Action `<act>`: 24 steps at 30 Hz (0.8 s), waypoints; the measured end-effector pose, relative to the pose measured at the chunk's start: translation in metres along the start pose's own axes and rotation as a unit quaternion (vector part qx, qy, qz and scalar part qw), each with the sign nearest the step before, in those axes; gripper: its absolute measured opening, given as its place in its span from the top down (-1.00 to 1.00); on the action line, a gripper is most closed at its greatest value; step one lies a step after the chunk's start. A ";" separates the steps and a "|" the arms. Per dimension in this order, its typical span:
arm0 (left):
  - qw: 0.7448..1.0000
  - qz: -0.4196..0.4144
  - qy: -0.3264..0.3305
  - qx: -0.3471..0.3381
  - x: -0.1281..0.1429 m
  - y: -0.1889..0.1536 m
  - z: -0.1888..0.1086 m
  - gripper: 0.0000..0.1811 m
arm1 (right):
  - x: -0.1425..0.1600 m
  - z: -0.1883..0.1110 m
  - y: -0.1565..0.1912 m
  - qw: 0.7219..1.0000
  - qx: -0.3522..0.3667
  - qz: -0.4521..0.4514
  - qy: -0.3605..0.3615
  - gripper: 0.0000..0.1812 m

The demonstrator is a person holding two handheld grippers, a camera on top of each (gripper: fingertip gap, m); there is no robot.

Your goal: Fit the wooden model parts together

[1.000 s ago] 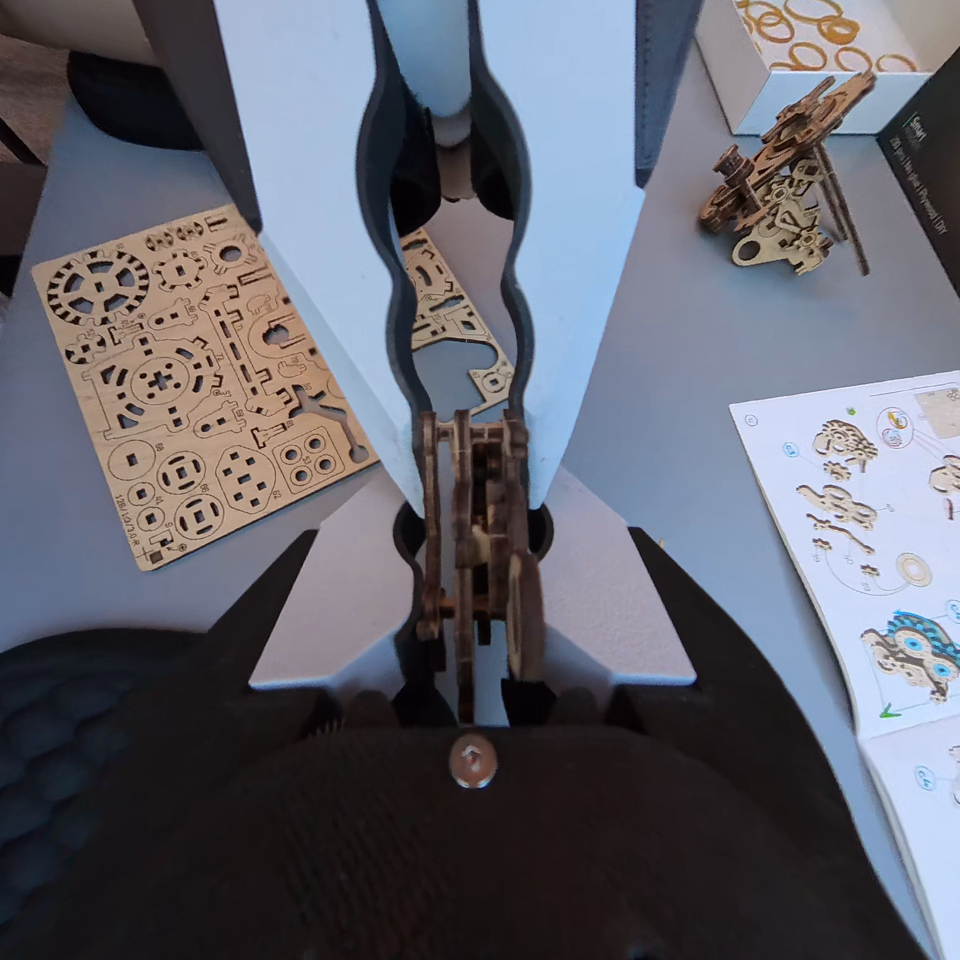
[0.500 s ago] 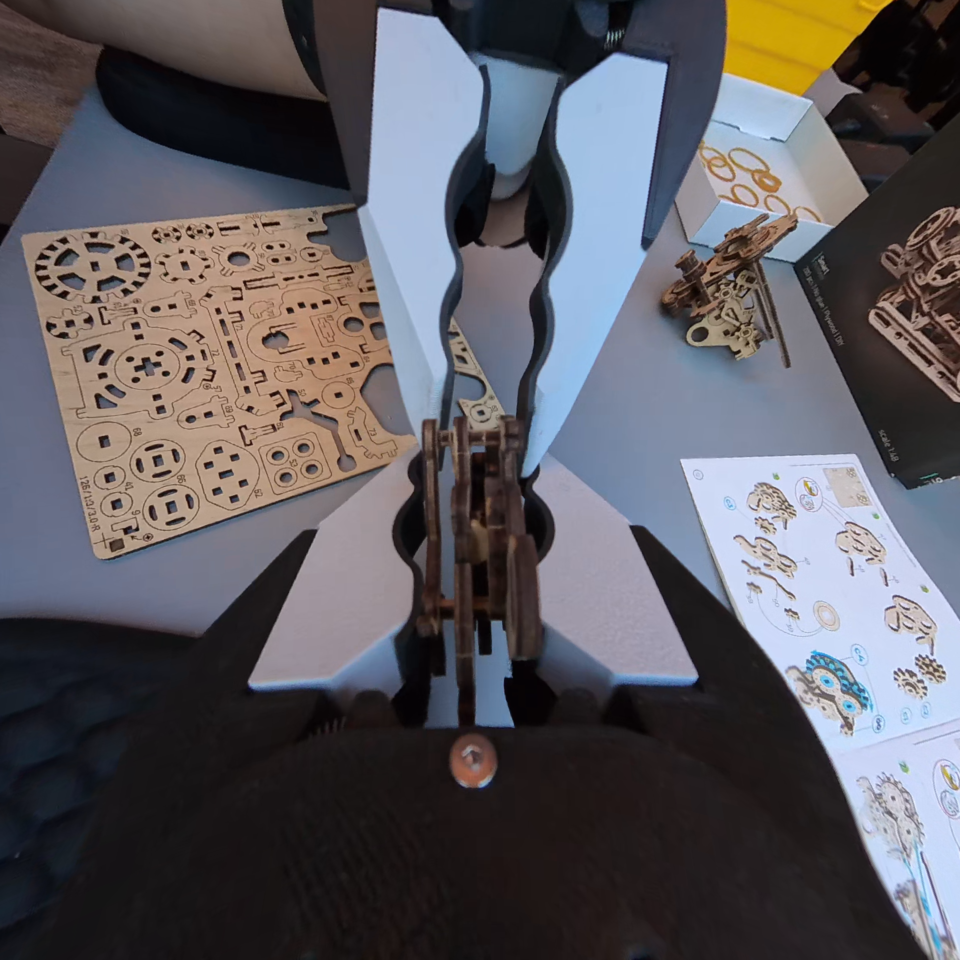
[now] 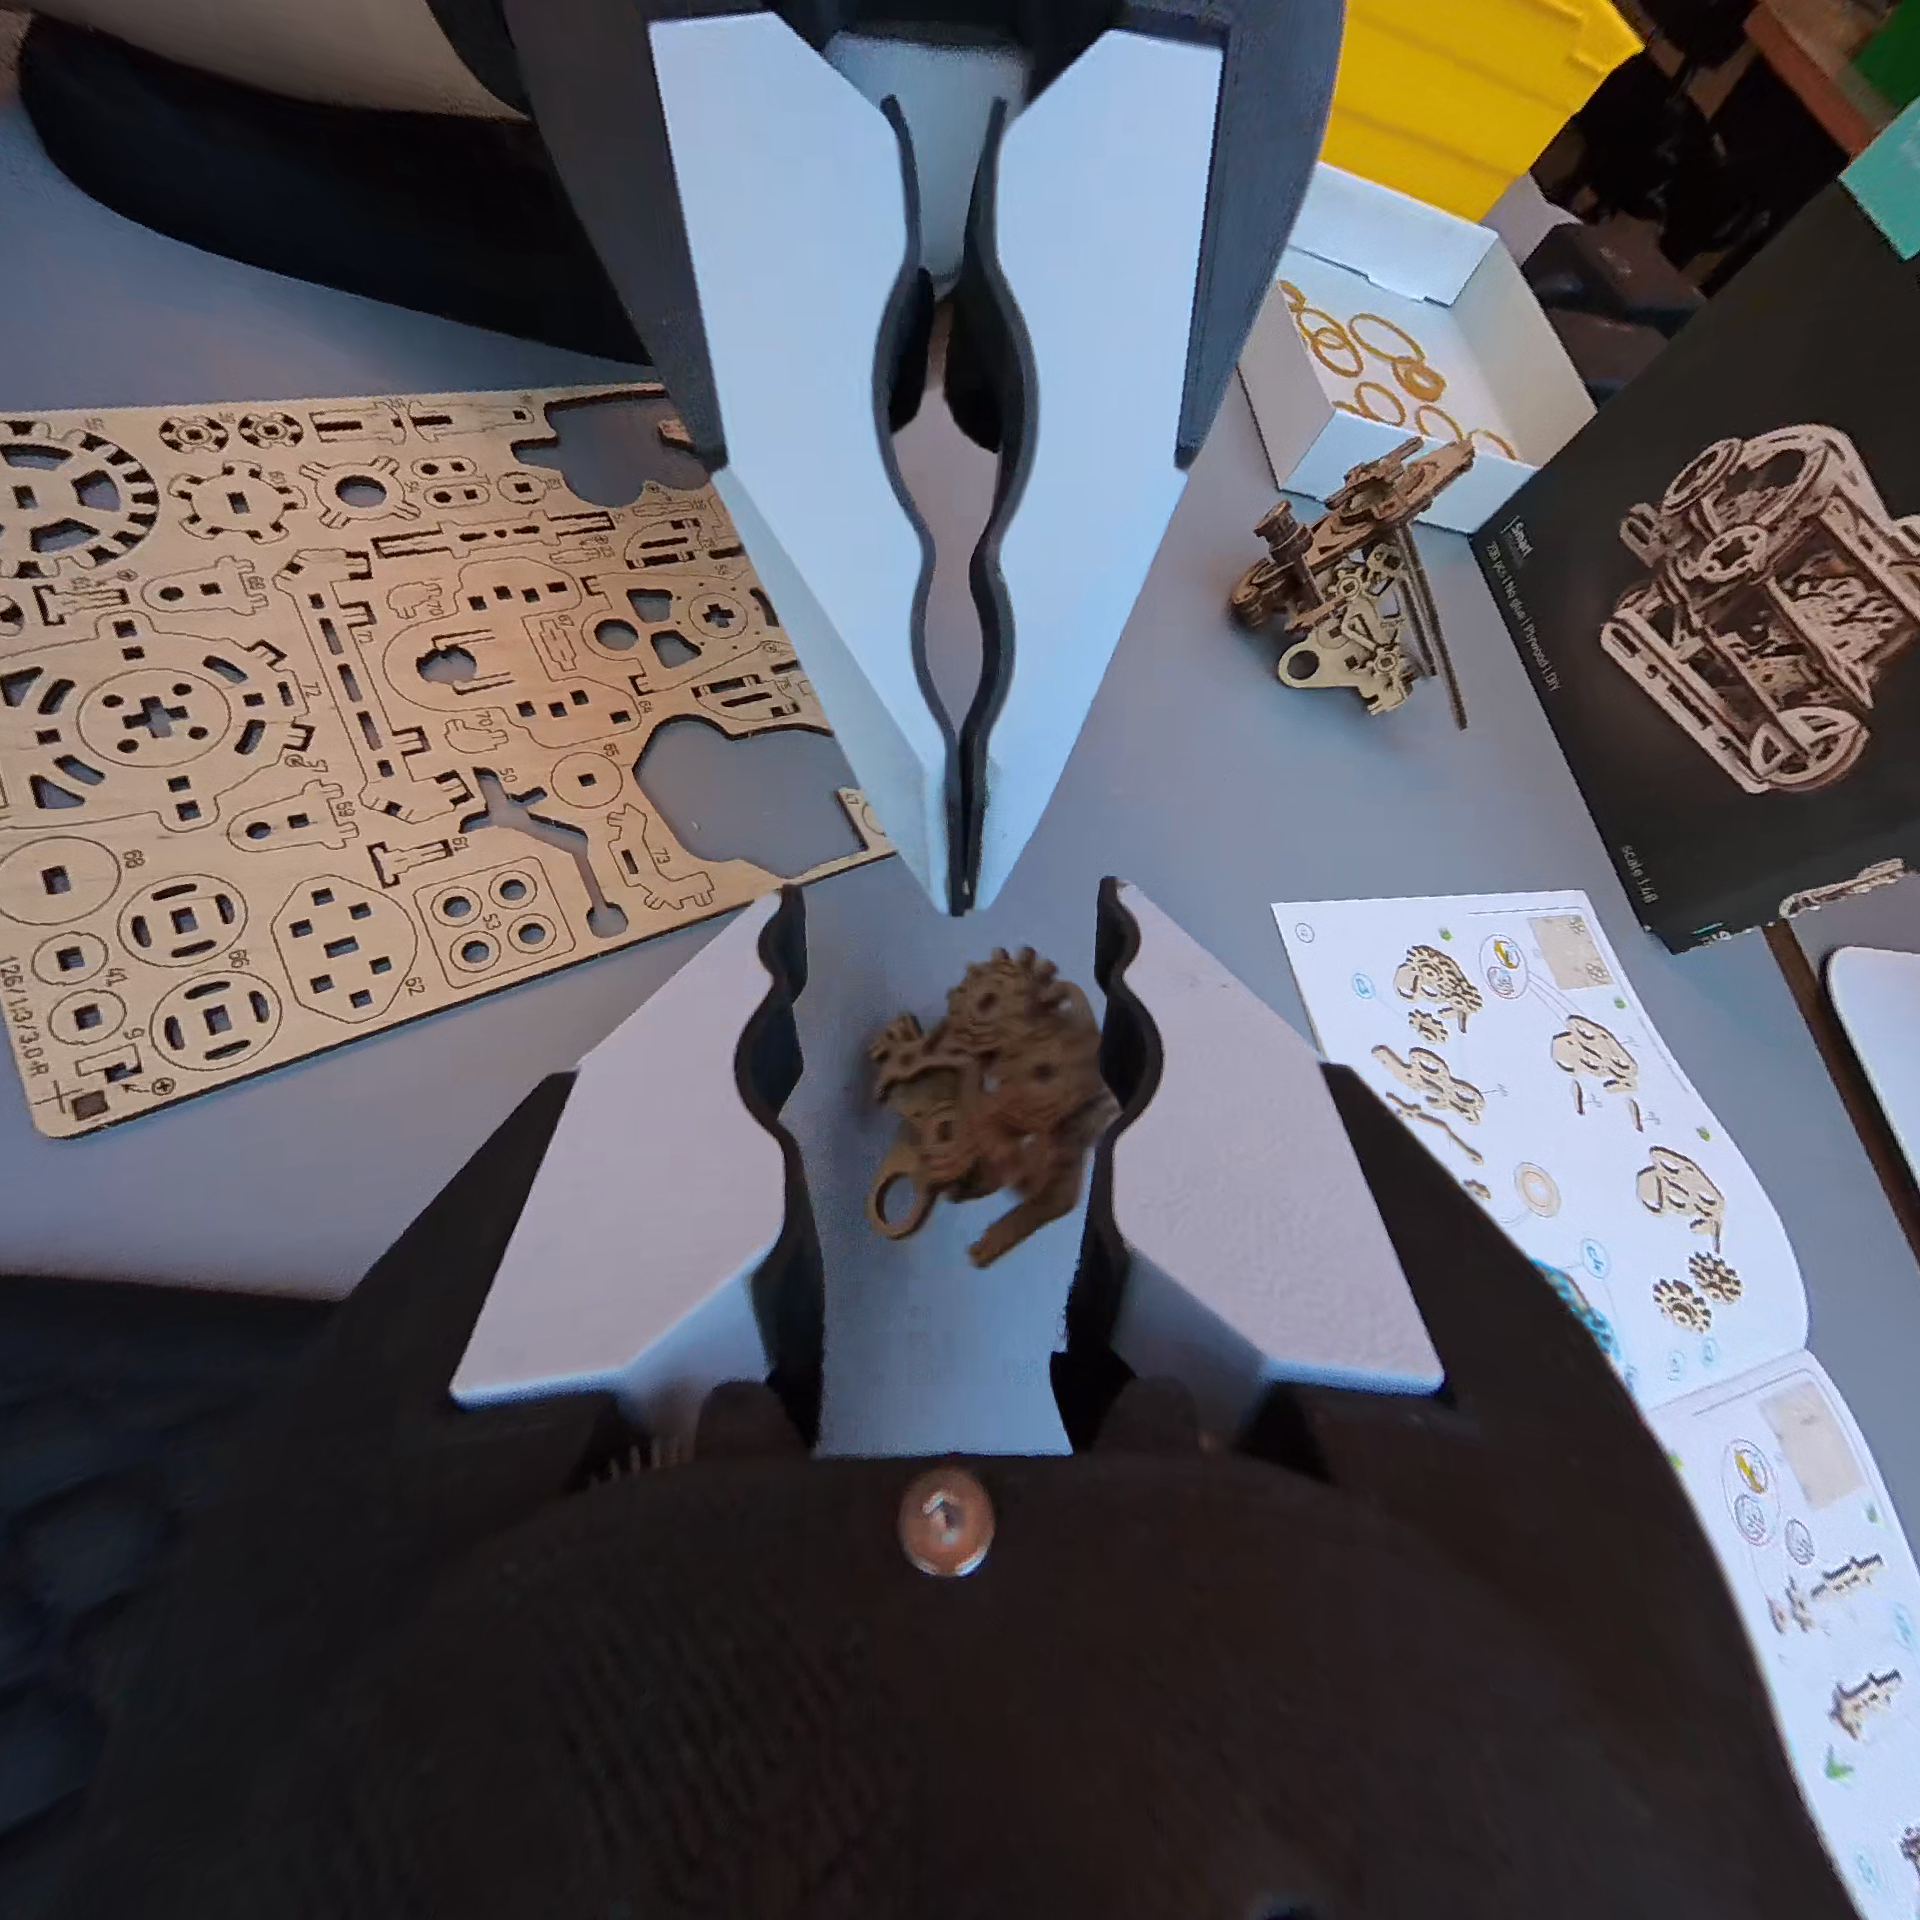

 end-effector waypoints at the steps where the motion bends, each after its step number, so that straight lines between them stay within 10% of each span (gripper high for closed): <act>1: 1.000 -0.012 0.003 0.003 -0.002 -0.002 0.000 1.00 | -0.001 0.001 0.001 1.000 -0.002 -0.002 0.002 0.39; 24: 0.976 -0.219 0.006 -0.006 0.039 0.055 0.009 0.79 | 0.094 0.002 -0.037 0.970 0.023 0.228 0.087 0.42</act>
Point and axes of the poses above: each gripper's, where its closed fingertips meet, z out along the fingers, x out of its underside, y = z × x across the jaws, the point moved 1 cm from there along -z, back along the fingers, and after that the axes turned 15 degrees about -z, right-handed, at the moved point
